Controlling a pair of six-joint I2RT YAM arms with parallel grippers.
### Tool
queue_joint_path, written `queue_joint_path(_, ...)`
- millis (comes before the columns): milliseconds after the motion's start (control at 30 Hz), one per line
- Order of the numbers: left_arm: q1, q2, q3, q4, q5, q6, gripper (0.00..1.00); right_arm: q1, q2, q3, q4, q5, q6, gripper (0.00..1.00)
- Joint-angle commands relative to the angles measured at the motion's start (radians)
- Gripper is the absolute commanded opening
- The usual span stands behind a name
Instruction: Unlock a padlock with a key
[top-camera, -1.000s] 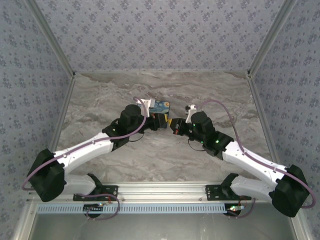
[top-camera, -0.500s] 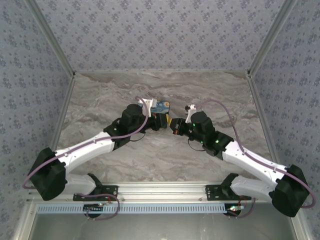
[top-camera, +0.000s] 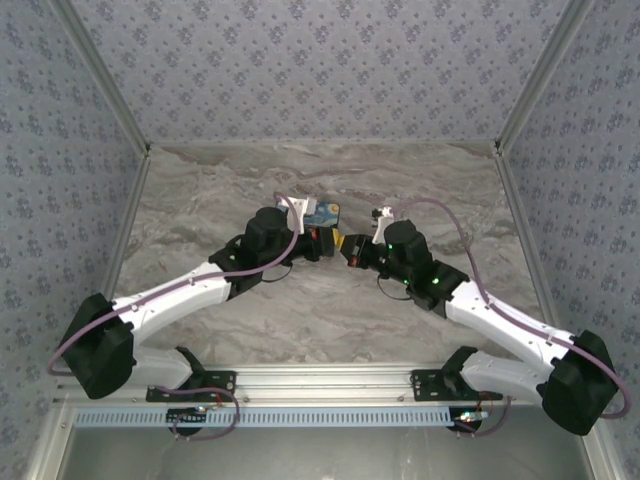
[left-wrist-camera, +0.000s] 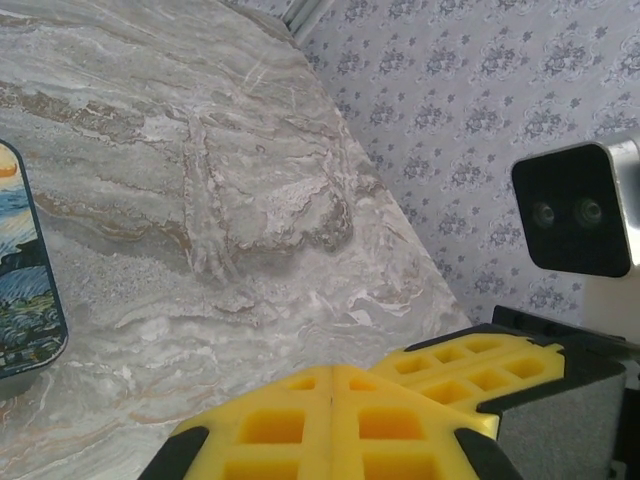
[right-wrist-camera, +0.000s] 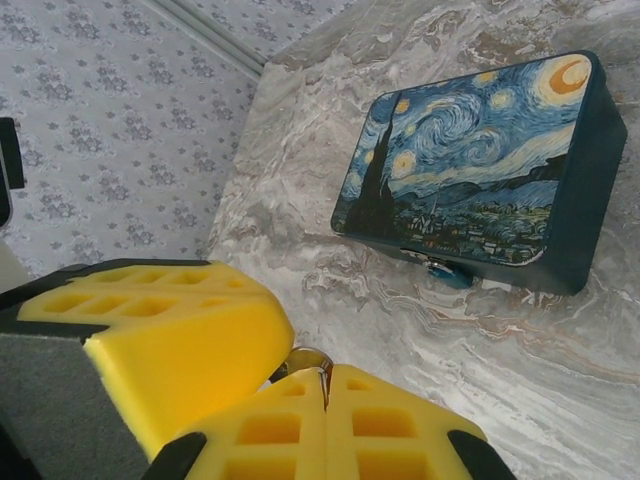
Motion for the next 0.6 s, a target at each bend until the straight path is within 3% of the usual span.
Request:
queue_joint_path(0, 0.002, -0.049, 0.031, -0.052, -0.002, 0.052, 0.0, -0.079, -0.05, -0.026, -0.003, -0.105, -0.066, 0.09)
queue_joint_path(133, 0.053, -0.101, 0.035, -0.121, 0.074, 0.115, 0.0, -0.242, -0.106, -0.106, 0.043, -0.389, -0.148, 0.25)
queue_joint_path(300, 0.104, -0.142, 0.1, -0.322, 0.178, 0.248, 0.0, -0.387, -0.205, -0.187, 0.131, -0.593, -0.202, 0.49)
queue_joint_path(433, 0.105, -0.141, 0.152, -0.437, 0.249, 0.332, 0.0, -0.361, -0.248, -0.203, 0.218, -0.637, -0.243, 0.68)
queue_joint_path(567, 0.105, -0.12, 0.179, -0.466, 0.324, 0.355, 0.0, -0.26, -0.212, -0.177, 0.245, -0.616, -0.292, 0.75)
